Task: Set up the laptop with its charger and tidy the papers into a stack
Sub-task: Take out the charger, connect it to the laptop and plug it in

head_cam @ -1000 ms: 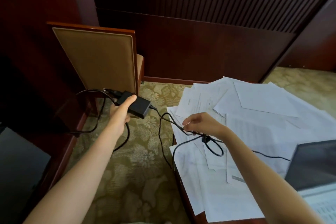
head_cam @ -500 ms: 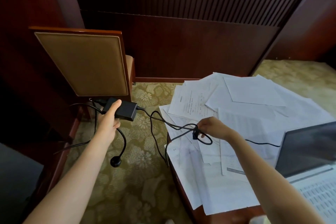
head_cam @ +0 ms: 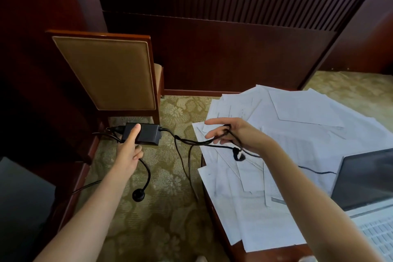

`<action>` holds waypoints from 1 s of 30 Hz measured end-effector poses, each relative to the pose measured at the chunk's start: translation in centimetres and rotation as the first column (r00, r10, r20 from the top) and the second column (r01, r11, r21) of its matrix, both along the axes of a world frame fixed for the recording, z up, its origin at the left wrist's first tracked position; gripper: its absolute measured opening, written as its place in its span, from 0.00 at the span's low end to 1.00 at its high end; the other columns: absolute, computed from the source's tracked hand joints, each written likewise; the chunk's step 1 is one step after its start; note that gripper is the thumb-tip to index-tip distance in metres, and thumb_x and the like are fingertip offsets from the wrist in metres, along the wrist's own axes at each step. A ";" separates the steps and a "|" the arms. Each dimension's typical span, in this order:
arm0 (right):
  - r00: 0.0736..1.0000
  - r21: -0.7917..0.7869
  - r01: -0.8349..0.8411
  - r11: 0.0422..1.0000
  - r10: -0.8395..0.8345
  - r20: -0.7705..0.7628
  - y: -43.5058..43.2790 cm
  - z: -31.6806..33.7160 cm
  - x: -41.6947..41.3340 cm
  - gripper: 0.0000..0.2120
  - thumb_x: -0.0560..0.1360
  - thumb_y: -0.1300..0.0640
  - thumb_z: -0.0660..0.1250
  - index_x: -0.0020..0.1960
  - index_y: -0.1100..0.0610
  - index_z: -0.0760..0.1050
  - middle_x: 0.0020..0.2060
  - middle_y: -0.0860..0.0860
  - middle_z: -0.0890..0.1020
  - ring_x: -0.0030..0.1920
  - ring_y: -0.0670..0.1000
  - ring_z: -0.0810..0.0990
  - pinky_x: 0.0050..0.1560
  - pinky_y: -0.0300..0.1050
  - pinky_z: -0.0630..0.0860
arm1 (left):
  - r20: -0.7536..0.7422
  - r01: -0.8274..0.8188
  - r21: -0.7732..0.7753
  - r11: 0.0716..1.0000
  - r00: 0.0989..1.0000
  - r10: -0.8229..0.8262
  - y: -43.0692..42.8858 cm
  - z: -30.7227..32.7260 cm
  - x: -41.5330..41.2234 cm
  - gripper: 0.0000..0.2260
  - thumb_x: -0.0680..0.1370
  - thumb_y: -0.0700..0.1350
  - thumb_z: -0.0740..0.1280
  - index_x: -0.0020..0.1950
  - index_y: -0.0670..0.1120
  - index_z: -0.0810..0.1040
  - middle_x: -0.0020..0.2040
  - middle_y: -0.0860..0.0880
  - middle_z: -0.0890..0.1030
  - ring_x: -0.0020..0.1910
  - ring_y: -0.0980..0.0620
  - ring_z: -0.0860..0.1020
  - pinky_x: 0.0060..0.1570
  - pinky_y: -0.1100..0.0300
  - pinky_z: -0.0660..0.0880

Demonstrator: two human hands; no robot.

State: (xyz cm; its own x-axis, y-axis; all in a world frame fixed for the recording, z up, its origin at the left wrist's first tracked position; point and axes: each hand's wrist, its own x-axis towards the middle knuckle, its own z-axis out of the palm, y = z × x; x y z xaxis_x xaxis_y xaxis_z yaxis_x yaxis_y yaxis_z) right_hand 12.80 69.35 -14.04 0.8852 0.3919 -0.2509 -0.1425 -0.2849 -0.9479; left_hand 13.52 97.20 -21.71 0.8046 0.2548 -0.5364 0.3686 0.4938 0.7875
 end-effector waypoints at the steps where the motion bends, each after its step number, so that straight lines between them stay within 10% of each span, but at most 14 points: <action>1: 1.000 -0.059 -0.004 0.998 0.005 0.011 0.7 0.4 0.3 0.24 0.76 0.77 0.51 0.62 0.56 0.73 0.36 0.47 0.85 0.37 0.45 0.82 0.41 0.35 0.76 | 0.004 -0.005 -0.003 1.000 1.000 0.005 0.1 0.2 -0.1 0.20 0.76 0.49 0.67 0.66 0.44 0.70 0.43 0.50 0.72 0.15 0.59 0.57 0.15 0.68 0.55; 6: 0.995 -0.314 -0.100 0.944 0.086 -0.059 2.6 1.3 1.6 0.26 0.76 0.70 0.62 0.70 0.53 0.62 0.33 0.48 0.82 0.32 0.47 0.77 0.37 0.38 0.72 | 0.008 -0.112 -0.046 0.993 0.994 0.112 1.3 2.1 -0.6 0.17 0.77 0.51 0.65 0.64 0.48 0.71 0.55 0.46 0.72 0.23 0.62 0.68 0.16 0.69 0.56; 8: 0.983 -0.468 -0.178 0.866 0.177 -0.046 3.7 1.6 1.9 0.29 0.75 0.71 0.62 0.72 0.55 0.59 0.37 0.48 0.79 0.41 0.49 0.80 0.41 0.38 0.73 | -0.001 -0.166 -0.057 0.985 0.986 0.166 2.5 3.0 -0.4 0.23 0.77 0.53 0.65 0.70 0.50 0.67 0.67 0.43 0.68 0.54 0.58 0.77 0.18 0.68 0.58; 10: 0.965 -0.520 -0.247 0.817 0.256 -0.057 5.0 2.0 2.2 0.30 0.75 0.72 0.60 0.73 0.55 0.59 0.46 0.53 0.79 0.51 0.52 0.77 0.48 0.39 0.74 | 0.017 -0.200 -0.059 0.978 0.979 0.202 3.9 3.5 -0.2 0.25 0.76 0.53 0.66 0.71 0.48 0.66 0.72 0.43 0.64 0.73 0.48 0.61 0.16 0.69 0.58; 13: 0.954 -0.388 -0.298 0.872 0.270 -0.127 6.1 2.3 2.6 0.31 0.74 0.76 0.57 0.72 0.53 0.61 0.49 0.53 0.78 0.43 0.43 0.78 0.38 0.31 0.74 | 0.054 -0.239 -0.019 0.971 0.969 0.240 5.8 4.0 0.2 0.23 0.75 0.53 0.68 0.67 0.45 0.70 0.68 0.44 0.71 0.71 0.47 0.66 0.16 0.69 0.59; 18: 0.928 0.160 -0.075 0.984 0.127 -0.351 6.2 1.7 4.3 0.31 0.71 0.82 0.44 0.63 0.58 0.68 0.37 0.53 0.71 0.31 0.45 0.72 0.26 0.33 0.71 | 0.162 -0.239 0.056 0.969 0.960 0.228 7.8 5.3 0.4 0.06 0.76 0.52 0.67 0.45 0.52 0.71 0.44 0.53 0.76 0.35 0.58 0.70 0.21 0.68 0.61; 23: 0.961 0.165 -0.106 0.981 0.143 -0.237 8.6 3.1 5.0 0.22 0.79 0.74 0.47 0.66 0.58 0.68 0.44 0.52 0.80 0.35 0.43 0.82 0.40 0.36 0.76 | 0.147 -0.305 0.016 0.952 0.943 0.300 10.2 5.3 0.4 0.11 0.75 0.53 0.68 0.51 0.50 0.71 0.50 0.51 0.74 0.33 0.58 0.66 0.16 0.68 0.59; 27: 0.954 0.074 -0.201 0.977 0.212 -0.212 10.0 3.9 5.4 0.17 0.80 0.66 0.56 0.66 0.54 0.68 0.51 0.50 0.81 0.42 0.43 0.83 0.46 0.36 0.77 | 0.127 -0.356 -0.022 0.934 0.926 0.356 11.7 5.1 0.1 0.25 0.74 0.54 0.69 0.68 0.47 0.68 0.64 0.45 0.72 0.49 0.55 0.76 0.21 0.71 0.66; 30: 0.932 -0.022 -0.298 0.954 0.286 -0.221 11.7 4.3 5.6 0.19 0.80 0.50 0.54 0.69 0.53 0.64 0.51 0.48 0.81 0.46 0.42 0.82 0.44 0.36 0.77 | 0.085 -0.401 -0.006 0.916 0.913 0.400 12.1 5.1 -0.2 0.26 0.75 0.53 0.68 0.71 0.47 0.67 0.70 0.45 0.69 0.71 0.45 0.65 0.51 0.69 0.74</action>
